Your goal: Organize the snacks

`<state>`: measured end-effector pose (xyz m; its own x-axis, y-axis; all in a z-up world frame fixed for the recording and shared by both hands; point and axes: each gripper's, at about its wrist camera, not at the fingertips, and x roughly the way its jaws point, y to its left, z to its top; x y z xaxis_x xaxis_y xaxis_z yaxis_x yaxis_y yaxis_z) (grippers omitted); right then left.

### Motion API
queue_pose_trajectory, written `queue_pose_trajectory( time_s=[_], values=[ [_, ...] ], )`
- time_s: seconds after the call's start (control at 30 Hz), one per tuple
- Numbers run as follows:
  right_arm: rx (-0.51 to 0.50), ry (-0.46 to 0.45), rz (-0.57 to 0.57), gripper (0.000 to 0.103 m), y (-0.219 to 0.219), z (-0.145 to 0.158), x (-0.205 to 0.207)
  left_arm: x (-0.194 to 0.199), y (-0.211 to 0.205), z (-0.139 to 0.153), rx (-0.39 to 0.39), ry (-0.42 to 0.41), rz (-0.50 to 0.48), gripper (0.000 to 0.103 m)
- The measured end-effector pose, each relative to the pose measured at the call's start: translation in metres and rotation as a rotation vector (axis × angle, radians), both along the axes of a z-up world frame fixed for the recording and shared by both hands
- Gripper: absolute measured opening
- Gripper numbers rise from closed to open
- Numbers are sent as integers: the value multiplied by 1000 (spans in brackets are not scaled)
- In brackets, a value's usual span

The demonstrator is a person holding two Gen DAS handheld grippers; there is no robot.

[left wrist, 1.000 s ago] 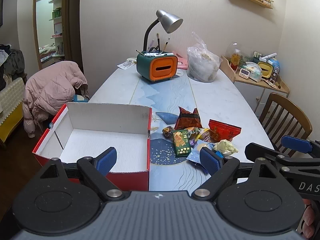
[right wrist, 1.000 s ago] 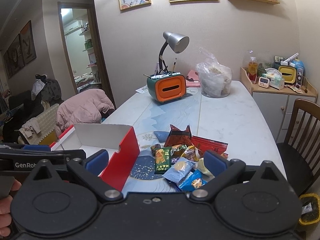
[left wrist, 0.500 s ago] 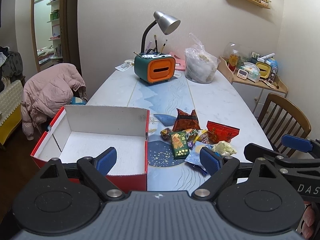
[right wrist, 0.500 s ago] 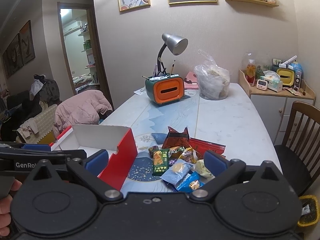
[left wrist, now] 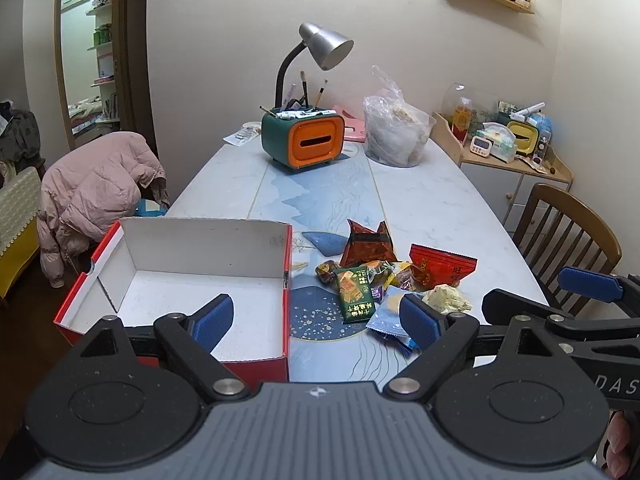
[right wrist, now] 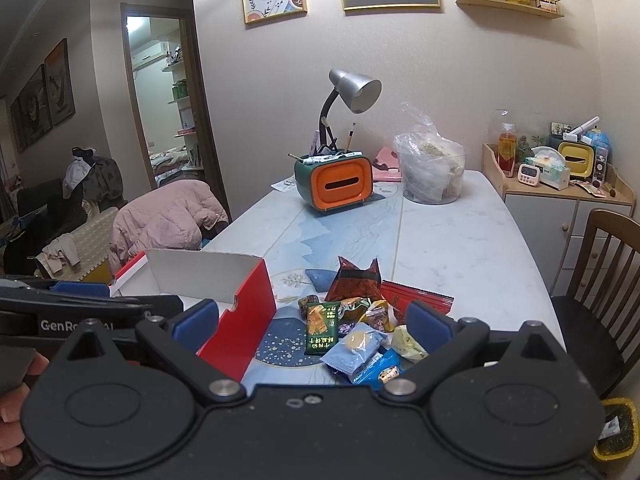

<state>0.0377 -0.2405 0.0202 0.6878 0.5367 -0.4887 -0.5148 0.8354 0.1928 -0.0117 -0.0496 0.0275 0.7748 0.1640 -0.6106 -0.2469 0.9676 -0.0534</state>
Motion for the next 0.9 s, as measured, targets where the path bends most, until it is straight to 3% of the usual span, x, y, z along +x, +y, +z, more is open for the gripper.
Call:
queue_pose_trajectory(
  time_s=[0.4,0.67,0.9],
  values=[
    [-40,47,-22,100,-7,-15,23,34,-3,-28,-35,91,-34,90],
    [-76,116,-48,95,-17,-39,44,64,-15,-47,-40,150,-98,90],
    [-197,116,22,88,-22,-69,70,106,-23,-68,-77,230,-176,90]
  ],
)
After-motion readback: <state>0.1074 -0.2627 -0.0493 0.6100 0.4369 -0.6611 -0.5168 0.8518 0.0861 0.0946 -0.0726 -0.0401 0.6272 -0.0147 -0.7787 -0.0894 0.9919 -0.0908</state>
